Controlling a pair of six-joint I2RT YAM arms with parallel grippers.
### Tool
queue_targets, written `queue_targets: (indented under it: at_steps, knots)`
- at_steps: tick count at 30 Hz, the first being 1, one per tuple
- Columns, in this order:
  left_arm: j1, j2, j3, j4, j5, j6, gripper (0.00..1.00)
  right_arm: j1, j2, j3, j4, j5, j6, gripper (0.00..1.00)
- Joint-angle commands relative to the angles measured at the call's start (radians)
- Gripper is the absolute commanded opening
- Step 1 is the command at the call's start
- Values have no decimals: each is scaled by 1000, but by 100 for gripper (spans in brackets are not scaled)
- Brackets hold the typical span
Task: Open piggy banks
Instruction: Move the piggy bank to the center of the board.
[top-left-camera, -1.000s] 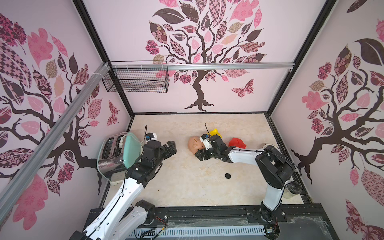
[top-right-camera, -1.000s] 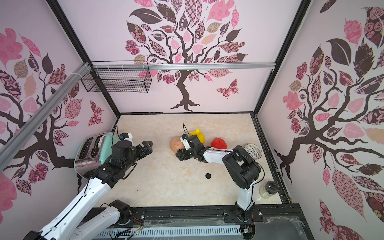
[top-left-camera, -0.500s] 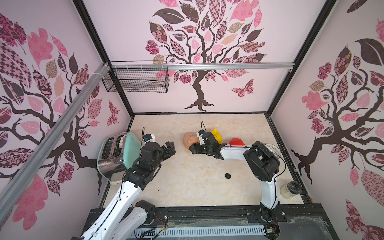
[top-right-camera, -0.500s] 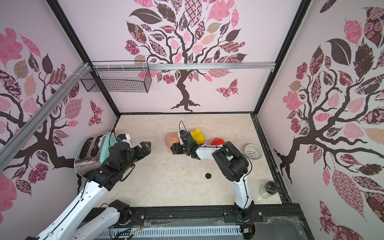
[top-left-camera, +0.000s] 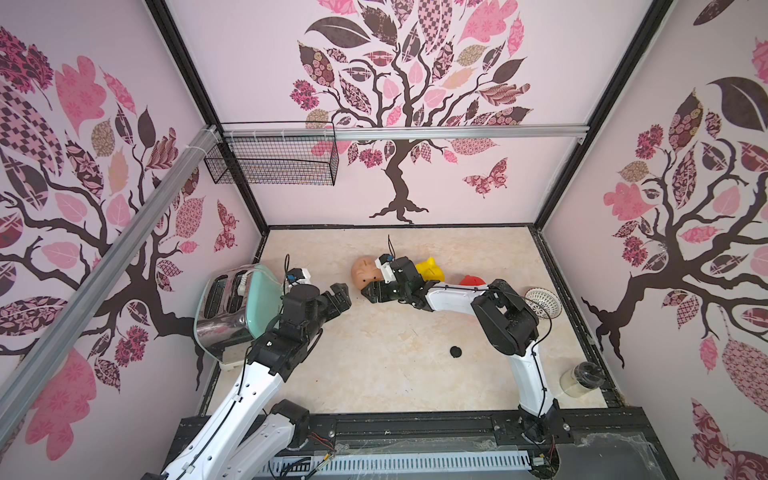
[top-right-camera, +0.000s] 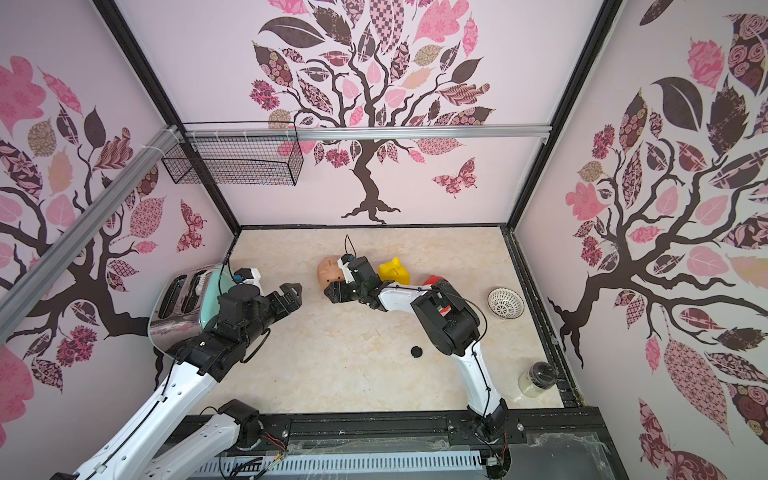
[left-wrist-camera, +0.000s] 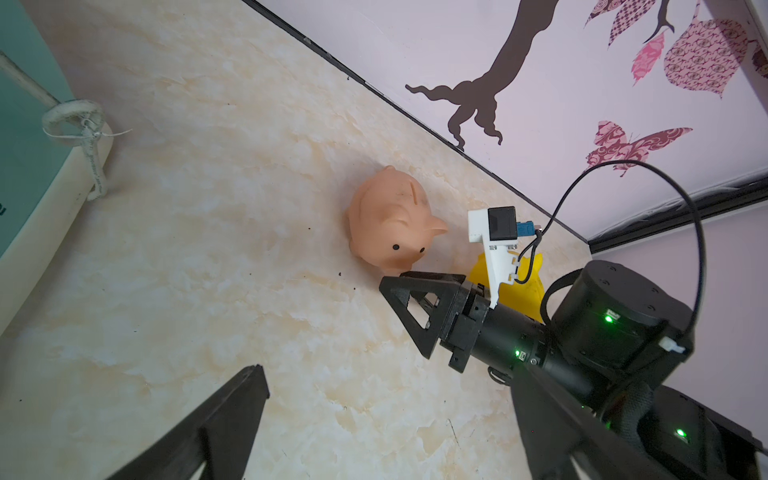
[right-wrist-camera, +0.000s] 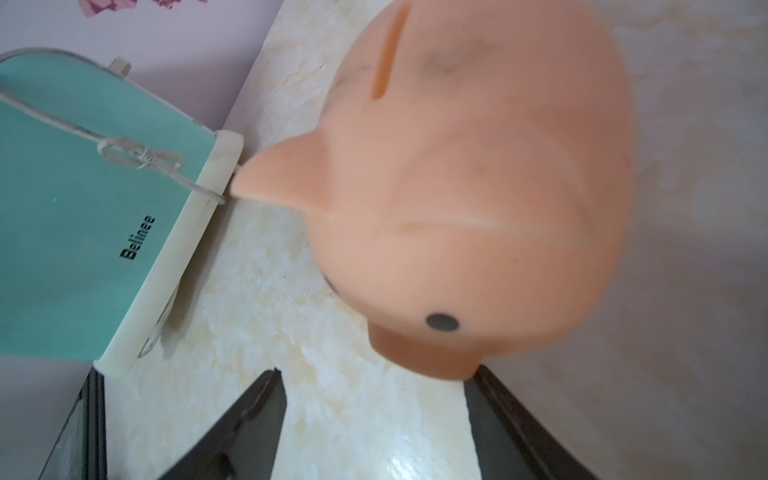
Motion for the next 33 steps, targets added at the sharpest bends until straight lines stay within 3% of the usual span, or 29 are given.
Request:
queue_targets:
  at_steps: [1,5,8,11,14,16,22,26,33]
  knots:
    - [-2,-10,-16,-5,-35,0,98,10,-36,-13,20,-72,-80,74]
    - [-2,0,-22,7,-45,10,98,9,-184,-170,63,30,-109,76]
    - [-16,21,-20,28,-45,36,98,2,-348,-307,42,175,-100,80]
    - [-85,63,-20,85,-94,57,98,-15,-531,-452,22,351,-76,87]
    - [-164,130,-12,141,-125,69,98,-80,-648,-490,-95,472,-53,95]
    - [-183,176,-4,176,-105,54,98,-142,-672,-463,-184,478,-59,99]
    - [-184,252,-2,263,56,86,98,-266,-572,-289,-338,425,-158,100]
    - [-184,254,5,242,63,103,98,-280,-426,-123,-406,375,-213,100]
    - [-185,223,-16,246,61,122,98,-326,-230,61,-445,291,-158,100]
